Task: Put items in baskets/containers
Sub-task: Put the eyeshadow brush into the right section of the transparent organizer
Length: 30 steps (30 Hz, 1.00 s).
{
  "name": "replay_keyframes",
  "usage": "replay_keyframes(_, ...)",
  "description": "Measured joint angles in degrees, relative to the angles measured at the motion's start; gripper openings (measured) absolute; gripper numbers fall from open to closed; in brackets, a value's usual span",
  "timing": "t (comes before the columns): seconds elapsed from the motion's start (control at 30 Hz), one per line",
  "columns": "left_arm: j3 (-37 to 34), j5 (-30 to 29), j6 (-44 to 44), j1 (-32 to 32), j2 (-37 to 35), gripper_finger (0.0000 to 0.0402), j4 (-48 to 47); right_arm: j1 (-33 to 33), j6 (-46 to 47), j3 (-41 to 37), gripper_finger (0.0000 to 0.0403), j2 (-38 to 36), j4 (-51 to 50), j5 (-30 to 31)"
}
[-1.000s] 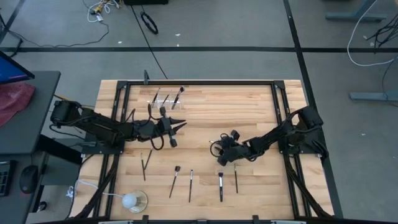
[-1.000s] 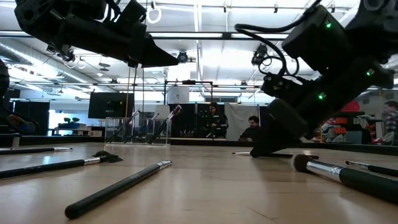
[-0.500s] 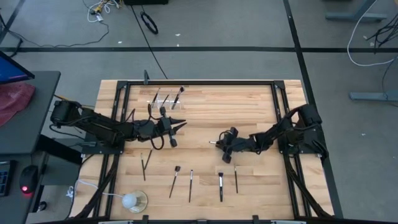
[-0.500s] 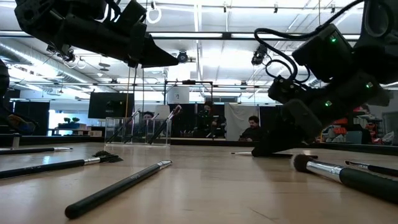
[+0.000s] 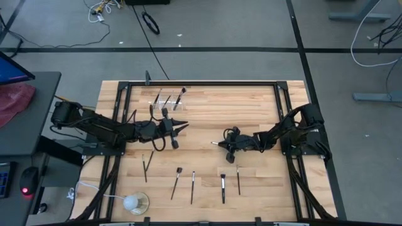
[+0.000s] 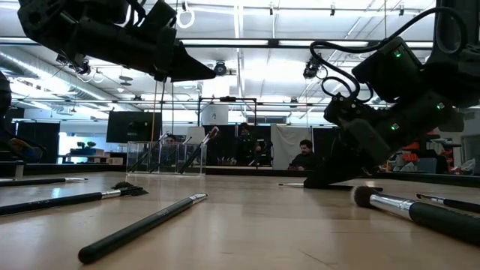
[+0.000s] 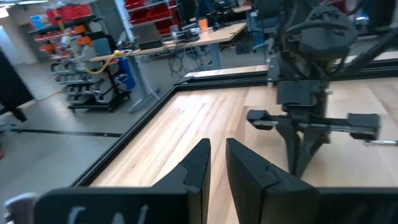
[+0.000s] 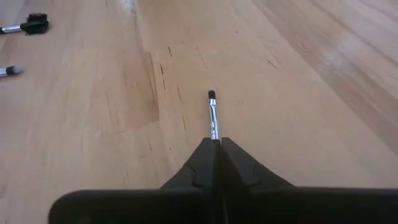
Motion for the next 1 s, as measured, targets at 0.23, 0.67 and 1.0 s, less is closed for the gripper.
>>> replay_keyframes(0.23, 0.0, 1.83, -1.41, -0.02, 0.0, 0.0055, 0.0, -0.19, -4.05, -0.92, 0.0009, 1.24, 11.52, 1.1)
replay_keyframes(0.67, 0.0, 11.1, -1.9, 0.07, 0.0, 0.0071, -0.57, 0.1, -6.64, -0.67, 0.0007, 0.93, 40.82, -1.44)
replay_keyframes(1.0, -0.05, 31.27, 1.41, -0.1, 2.63, 0.0208, 7.59, 2.51, -10.16, 7.64, 0.0007, -1.48, 42.39, -15.15)
